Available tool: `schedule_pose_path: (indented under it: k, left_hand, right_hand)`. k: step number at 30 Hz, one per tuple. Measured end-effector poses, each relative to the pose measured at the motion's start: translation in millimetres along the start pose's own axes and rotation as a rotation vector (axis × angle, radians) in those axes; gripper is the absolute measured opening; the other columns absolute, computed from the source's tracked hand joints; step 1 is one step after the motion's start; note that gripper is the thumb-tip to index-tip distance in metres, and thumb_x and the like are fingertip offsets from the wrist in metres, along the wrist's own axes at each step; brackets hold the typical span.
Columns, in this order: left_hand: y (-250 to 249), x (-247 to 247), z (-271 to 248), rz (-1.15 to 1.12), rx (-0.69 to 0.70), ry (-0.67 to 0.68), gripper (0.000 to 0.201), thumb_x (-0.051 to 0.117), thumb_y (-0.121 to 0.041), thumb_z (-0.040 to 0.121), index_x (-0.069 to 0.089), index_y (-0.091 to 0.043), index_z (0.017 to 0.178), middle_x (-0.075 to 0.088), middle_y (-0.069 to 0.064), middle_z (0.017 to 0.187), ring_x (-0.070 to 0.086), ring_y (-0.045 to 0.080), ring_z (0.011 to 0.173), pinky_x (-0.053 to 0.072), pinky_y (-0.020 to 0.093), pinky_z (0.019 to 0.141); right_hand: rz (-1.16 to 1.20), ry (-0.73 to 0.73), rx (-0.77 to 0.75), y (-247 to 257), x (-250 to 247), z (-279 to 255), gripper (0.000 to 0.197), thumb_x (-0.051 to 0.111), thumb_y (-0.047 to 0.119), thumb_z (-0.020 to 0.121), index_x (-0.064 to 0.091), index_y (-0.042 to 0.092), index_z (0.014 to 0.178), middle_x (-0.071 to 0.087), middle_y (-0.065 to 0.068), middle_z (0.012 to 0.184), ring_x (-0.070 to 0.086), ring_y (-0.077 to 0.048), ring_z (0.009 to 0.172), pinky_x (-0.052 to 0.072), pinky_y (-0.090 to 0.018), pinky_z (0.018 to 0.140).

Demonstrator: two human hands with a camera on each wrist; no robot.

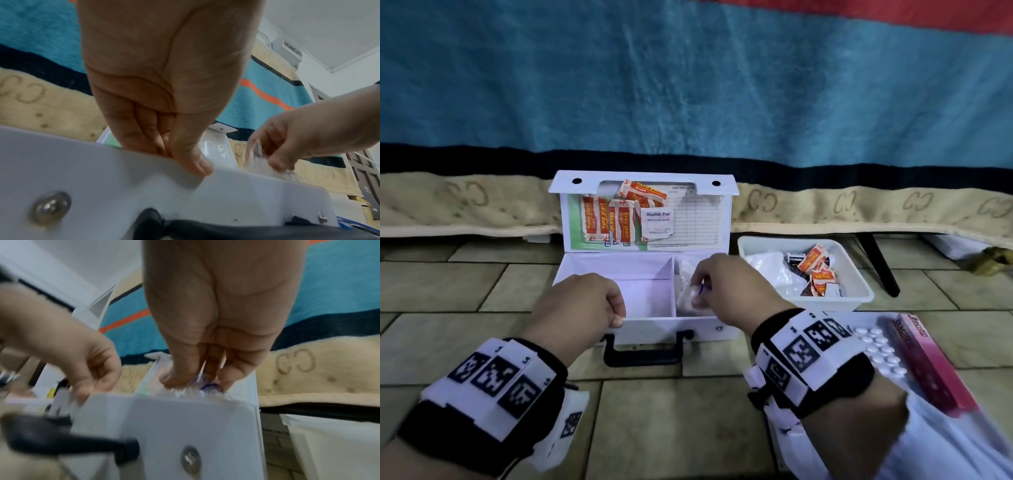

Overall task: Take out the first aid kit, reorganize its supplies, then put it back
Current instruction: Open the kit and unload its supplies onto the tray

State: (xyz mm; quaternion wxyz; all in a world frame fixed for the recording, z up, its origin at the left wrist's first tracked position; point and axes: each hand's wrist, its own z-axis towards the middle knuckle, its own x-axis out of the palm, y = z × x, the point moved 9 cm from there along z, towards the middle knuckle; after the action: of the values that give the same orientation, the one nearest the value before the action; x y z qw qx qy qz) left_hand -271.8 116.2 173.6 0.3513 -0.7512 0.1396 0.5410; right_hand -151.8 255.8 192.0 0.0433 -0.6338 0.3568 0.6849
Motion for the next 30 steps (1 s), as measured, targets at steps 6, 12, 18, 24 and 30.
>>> schedule_pose_path:
  k: [6, 12, 18, 24, 30]
  left_hand:
    - [-3.2, -2.7, -2.7, 0.046, 0.017, -0.003, 0.020, 0.073, -0.017, 0.075, 0.064, -0.027, 0.061, 0.064, -0.015, 0.065, 0.060, 0.005, 0.065, 0.035, 0.020, 0.051]
    - [-4.9, -3.1, -2.1, 0.054, 0.035, -0.002, 0.022, 0.073, -0.017, 0.075, 0.063, -0.029, 0.060, 0.065, -0.014, 0.068, 0.059, 0.005, 0.068, 0.040, 0.021, 0.056]
    - [-6.7, -3.7, -1.5, 0.066, 0.044, -0.007, 0.020, 0.075, -0.018, 0.075, 0.064, -0.028, 0.061, 0.065, -0.014, 0.067, 0.060, 0.006, 0.067, 0.042, 0.021, 0.056]
    - [-4.1, -2.3, -0.2, 0.045, 0.050, -0.011, 0.021, 0.075, -0.016, 0.074, 0.064, -0.028, 0.060, 0.066, -0.014, 0.065, 0.060, 0.004, 0.067, 0.043, 0.020, 0.057]
    - [-2.9, -1.8, 0.4, 0.041, 0.046, -0.012, 0.023, 0.075, -0.017, 0.074, 0.063, -0.029, 0.059, 0.064, -0.017, 0.064, 0.058, 0.001, 0.067, 0.041, 0.020, 0.054]
  right_hand:
    - [0.502, -0.305, 0.123, -47.5, -74.0, -39.0, 0.011, 0.070, 0.013, 0.082, 0.064, 0.021, 0.087, 0.058, 0.009, 0.070, 0.053, 0.001, 0.051, 0.038, -0.012, 0.051]
    - [0.232, -0.264, 0.384, -139.5, -96.1, -85.8, 0.009, 0.072, 0.019, 0.080, 0.063, 0.020, 0.083, 0.067, -0.002, 0.070, 0.057, -0.015, 0.055, 0.044, -0.026, 0.058]
    - [0.001, -0.050, 0.562, -168.5, -44.4, -96.7, 0.025, 0.069, 0.029, 0.082, 0.063, 0.014, 0.101, 0.065, -0.003, 0.079, 0.058, -0.014, 0.054, 0.037, -0.022, 0.047]
    - [-0.209, -0.145, 0.451, -135.6, -59.7, -77.2, 0.031, 0.063, 0.028, 0.084, 0.062, 0.011, 0.110, 0.067, -0.008, 0.106, 0.060, -0.025, 0.098, 0.045, -0.028, 0.078]
    - [-0.158, 0.056, -0.072, -19.7, -15.5, -23.3, 0.029, 0.045, 0.029, 0.095, 0.067, 0.010, 0.097, 0.066, -0.008, 0.100, 0.059, -0.023, 0.096, 0.040, -0.027, 0.074]
